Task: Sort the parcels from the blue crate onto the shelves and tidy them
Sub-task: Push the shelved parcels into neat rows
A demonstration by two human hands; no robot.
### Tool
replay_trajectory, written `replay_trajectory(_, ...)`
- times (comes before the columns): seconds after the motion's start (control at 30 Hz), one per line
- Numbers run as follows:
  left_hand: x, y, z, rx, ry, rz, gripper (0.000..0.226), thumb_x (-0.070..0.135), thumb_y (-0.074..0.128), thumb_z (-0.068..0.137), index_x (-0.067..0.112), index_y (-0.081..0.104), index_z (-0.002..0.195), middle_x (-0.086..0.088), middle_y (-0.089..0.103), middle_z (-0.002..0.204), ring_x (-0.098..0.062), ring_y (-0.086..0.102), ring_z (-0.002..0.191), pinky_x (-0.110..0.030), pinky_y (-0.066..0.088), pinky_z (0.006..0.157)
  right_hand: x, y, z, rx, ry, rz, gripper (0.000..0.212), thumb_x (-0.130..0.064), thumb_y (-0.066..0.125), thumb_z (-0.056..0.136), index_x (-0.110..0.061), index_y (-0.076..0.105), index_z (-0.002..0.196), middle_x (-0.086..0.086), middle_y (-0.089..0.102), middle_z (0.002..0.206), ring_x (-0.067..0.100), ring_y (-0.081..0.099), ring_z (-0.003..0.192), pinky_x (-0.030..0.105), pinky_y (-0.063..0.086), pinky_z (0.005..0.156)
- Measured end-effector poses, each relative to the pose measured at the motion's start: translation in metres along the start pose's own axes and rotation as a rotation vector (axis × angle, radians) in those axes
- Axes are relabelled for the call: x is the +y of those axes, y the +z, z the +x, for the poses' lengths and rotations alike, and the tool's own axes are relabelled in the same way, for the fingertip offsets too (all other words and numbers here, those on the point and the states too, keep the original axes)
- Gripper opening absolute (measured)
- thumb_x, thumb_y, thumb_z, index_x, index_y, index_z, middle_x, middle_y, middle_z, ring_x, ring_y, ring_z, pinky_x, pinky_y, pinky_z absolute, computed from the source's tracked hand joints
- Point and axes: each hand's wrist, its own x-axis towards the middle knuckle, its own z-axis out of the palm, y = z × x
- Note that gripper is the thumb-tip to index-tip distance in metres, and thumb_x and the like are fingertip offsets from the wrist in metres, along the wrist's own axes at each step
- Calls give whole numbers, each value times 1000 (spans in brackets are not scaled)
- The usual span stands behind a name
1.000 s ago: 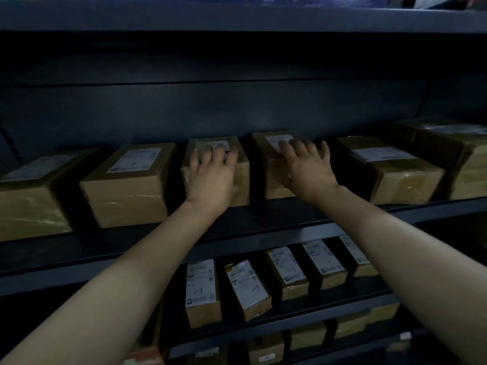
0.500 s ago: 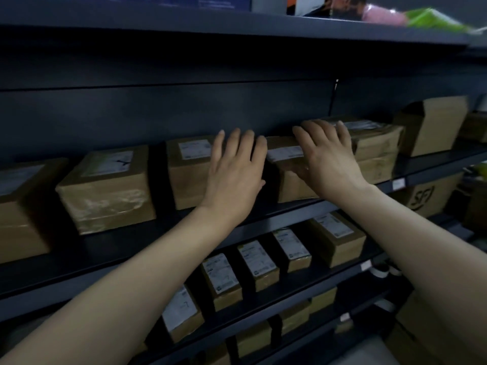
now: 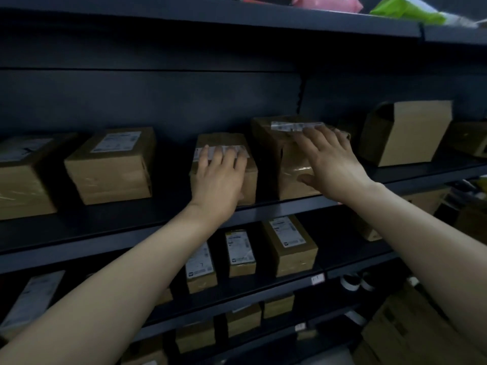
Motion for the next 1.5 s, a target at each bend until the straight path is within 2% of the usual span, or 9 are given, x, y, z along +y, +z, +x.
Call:
replay_trajectory(0.2,10,12,11,-149,-43,39,79,30,71,79,11,28,141,-12,37,140,-30,33,130,-47,13,112,35,19,7,-123,71,35,93,-41,68,84,-20,10,154,7,16,158,31,9,146,50,9,118)
replay_trajectory(0.33,9,16,19,-257,-75,-9,79,35,70,80,11,26,141,-14,37,140,-31,35,128,-44,27,106,43,29,13,-164,120,111,95,-39,72,81,-29,11,153,5,15,157,38,7,144,64,12,113)
replay_trajectory(0.5,5,20,24,-319,-132,-29,75,35,68,82,11,27,141,-15,38,138,-32,37,127,-44,33,102,40,38,25,-159,75,228,96,-33,76,77,-35,14,151,4,20,154,42,8,141,68,15,111)
replay_trajectory(0.87,-24,37,31,-342,-210,11,74,35,66,83,11,27,142,-15,37,141,-32,35,129,-44,30,104,19,56,69,-187,57,208,93,-37,73,81,-34,12,151,5,20,154,44,8,139,66,14,112)
replay_trajectory(1.37,-27,46,40,-336,-219,13,78,37,67,82,12,26,143,-12,37,142,-31,35,129,-44,30,104,21,61,77,-179,53,159,93,-41,71,82,-33,9,152,6,19,154,42,11,140,65,15,112)
replay_trajectory(1.5,-25,42,38,-341,-238,8,81,37,68,81,12,23,144,-12,34,144,-31,33,131,-46,27,106,22,57,71,-140,41,144,94,-40,69,83,-32,8,153,9,16,156,39,8,142,61,6,115)
